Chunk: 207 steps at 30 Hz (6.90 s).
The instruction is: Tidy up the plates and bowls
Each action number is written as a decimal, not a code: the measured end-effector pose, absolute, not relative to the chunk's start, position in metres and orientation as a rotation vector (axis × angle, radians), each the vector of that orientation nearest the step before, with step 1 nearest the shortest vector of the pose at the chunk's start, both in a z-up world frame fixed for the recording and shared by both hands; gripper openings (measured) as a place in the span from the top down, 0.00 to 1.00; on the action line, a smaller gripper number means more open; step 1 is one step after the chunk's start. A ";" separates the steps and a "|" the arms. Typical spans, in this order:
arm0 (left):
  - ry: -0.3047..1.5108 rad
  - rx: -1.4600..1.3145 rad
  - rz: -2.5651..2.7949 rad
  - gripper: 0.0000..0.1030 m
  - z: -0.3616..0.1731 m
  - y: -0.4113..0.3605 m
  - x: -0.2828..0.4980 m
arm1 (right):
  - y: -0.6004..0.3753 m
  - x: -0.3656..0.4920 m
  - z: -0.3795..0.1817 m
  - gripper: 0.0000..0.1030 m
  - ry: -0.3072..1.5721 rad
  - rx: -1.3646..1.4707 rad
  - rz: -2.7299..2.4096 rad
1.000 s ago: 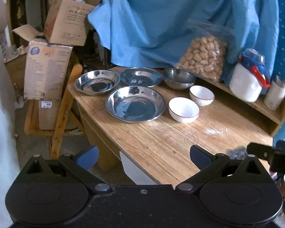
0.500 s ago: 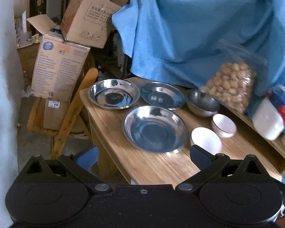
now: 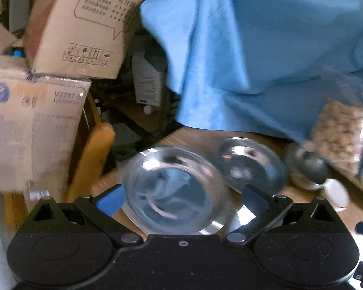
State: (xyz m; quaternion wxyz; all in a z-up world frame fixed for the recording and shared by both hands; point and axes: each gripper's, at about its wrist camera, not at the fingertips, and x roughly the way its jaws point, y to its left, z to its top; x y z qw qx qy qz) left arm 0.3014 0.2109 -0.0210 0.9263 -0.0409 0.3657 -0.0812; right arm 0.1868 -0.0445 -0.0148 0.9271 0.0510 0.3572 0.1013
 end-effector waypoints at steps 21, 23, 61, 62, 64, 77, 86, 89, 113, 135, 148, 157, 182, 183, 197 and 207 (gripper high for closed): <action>0.958 -0.049 -0.148 0.01 -0.068 0.276 0.396 | 0.045 0.314 -0.042 0.00 0.881 0.089 0.279; 0.965 -0.054 -0.158 0.01 -0.070 0.277 0.397 | 0.047 0.320 -0.044 0.00 0.893 0.091 0.285; 1.065 -0.116 -0.234 0.89 -0.084 0.280 0.406 | 0.044 0.364 -0.076 0.88 1.096 0.277 0.192; 1.053 -0.107 -0.240 0.89 -0.080 0.280 0.403 | 0.044 0.362 -0.072 0.88 1.087 0.276 0.200; 1.035 -0.108 -0.250 0.89 -0.073 0.281 0.399 | 0.042 0.357 -0.066 0.88 1.071 0.290 0.212; 0.971 0.032 -0.538 0.89 -0.044 0.196 0.380 | -0.031 0.287 -0.030 0.87 0.984 0.357 0.037; 1.050 0.158 -0.677 0.88 -0.054 0.144 0.368 | -0.061 0.244 -0.042 0.87 1.047 0.415 -0.118; 1.078 0.201 -0.673 0.82 -0.060 0.135 0.364 | -0.063 0.240 -0.047 0.87 1.069 0.417 -0.123; 1.146 0.265 -0.659 0.73 -0.071 0.118 0.360 | -0.053 0.243 -0.057 0.78 1.171 0.274 -0.078; 1.150 0.184 -0.617 0.37 -0.069 0.128 0.367 | -0.041 0.242 -0.055 0.59 1.200 0.175 -0.075; 1.088 0.066 -0.380 0.01 -0.064 0.161 0.437 | -0.046 0.252 -0.037 0.07 1.043 0.212 -0.121; 1.082 0.066 -0.367 0.01 -0.071 0.149 0.469 | -0.066 0.289 -0.047 0.01 1.032 0.391 -0.134; 1.060 0.000 -0.440 0.10 -0.089 0.136 0.489 | -0.067 0.355 -0.082 0.52 1.044 0.521 -0.185; 1.062 -0.031 -0.457 0.15 -0.089 0.139 0.490 | -0.066 0.356 -0.083 0.53 1.045 0.516 -0.183; 1.081 -0.171 -0.571 0.85 -0.105 0.156 0.491 | -0.066 0.356 -0.090 0.76 0.991 0.469 -0.131; 0.962 -0.161 -0.523 0.85 -0.081 0.178 0.479 | -0.057 0.364 -0.073 0.77 0.903 0.460 -0.053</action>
